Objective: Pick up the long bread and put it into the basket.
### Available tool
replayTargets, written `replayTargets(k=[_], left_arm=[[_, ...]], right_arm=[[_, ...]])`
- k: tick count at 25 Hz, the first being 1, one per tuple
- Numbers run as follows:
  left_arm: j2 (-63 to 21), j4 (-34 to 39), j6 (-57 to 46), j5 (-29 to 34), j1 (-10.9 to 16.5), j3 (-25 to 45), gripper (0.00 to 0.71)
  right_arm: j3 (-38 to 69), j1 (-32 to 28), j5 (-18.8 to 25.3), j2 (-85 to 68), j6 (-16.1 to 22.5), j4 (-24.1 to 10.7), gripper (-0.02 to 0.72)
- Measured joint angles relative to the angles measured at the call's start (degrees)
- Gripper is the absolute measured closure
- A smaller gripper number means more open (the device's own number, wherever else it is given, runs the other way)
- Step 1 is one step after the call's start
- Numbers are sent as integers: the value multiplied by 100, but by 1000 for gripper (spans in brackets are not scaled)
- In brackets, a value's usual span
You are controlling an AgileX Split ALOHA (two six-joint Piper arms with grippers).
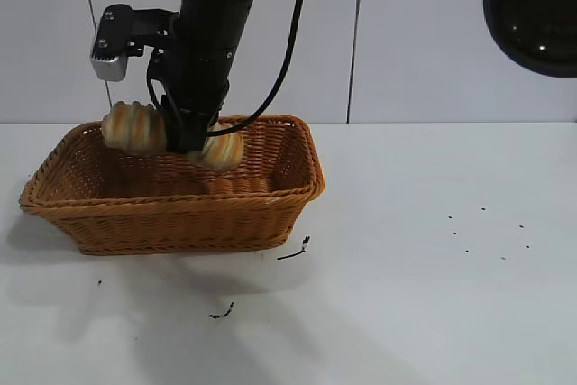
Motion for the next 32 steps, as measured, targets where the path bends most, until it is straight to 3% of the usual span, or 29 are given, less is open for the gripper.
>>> replayTargets(k=[2,4,10,13,14,17,22,26,29,32], left_arm=[[0,0,0,0,0,0,17],[0,0,0,0,0,0,17],[0,0,0,0,0,0,17],[0,0,0,0,0,0,17],[0,0,0,0,0,0,17],[0,0,0,0,0,0,17],[0,0,0,0,0,0,17],[0,0,0,0,0,0,17],[0,0,0,0,0,0,17],[0,0,0,0,0,0,17]], right_arm=[[0,-41,0,0,60,87,107],[0,-80,-5,0,152,141,44],[-2,-183,-4,-93,282,321,14],[-2,-303,32,-297,636,503,14],[-2,-348,39,-396,967,560,14],[-7,-498,63,-738,2583,642,14],[-39,-758,477,-1205,5006,333,14],[-45,-1119,951,-1246,5954,185,14],[-45,-1479,1098,-1235,6265,-50,14],[-45,-1939,1098,-1235,6292,-265,14]])
